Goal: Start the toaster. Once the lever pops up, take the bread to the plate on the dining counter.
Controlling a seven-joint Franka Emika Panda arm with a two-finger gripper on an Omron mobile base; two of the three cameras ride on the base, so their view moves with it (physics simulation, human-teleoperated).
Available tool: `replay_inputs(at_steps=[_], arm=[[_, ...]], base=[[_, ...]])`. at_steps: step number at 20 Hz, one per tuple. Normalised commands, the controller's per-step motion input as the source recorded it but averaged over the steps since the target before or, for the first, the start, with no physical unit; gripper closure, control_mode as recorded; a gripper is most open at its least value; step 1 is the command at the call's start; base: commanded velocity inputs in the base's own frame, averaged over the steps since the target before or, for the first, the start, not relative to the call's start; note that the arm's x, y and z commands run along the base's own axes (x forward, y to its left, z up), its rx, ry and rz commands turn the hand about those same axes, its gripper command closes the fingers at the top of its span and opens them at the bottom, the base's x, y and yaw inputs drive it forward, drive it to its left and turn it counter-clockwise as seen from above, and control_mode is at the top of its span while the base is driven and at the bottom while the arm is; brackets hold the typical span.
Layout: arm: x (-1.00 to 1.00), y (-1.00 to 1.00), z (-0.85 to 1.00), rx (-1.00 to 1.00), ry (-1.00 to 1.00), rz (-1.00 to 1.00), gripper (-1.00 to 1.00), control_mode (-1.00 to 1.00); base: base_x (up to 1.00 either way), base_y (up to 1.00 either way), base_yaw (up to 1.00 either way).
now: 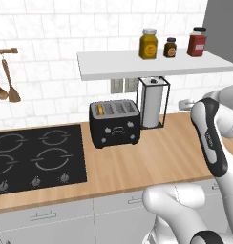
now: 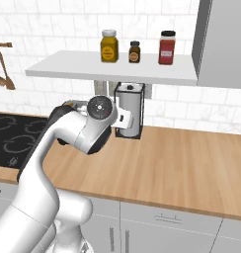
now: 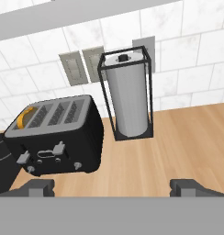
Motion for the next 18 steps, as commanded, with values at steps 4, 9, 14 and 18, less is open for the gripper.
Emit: replay_inputs(at_steps=[4, 9, 14, 18], arm=[[0.00, 0.00, 0.00, 0.00, 0.00, 0.00, -1.00, -1.00], [0.00, 0.00, 0.00, 0.00, 0.00, 0.00, -1.00, -1.00], [0.00, 0.00, 0.00, 0.00, 0.00, 0.00, -1.00, -1.00], [0.00, 0.00, 0.00, 0.00, 0.00, 0.00, -1.00, -1.00]], base=[[0.00, 0.00, 0.00], [0.00, 0.00, 0.00], [0.00, 0.00, 0.00], [0.00, 0.00, 0.00]])
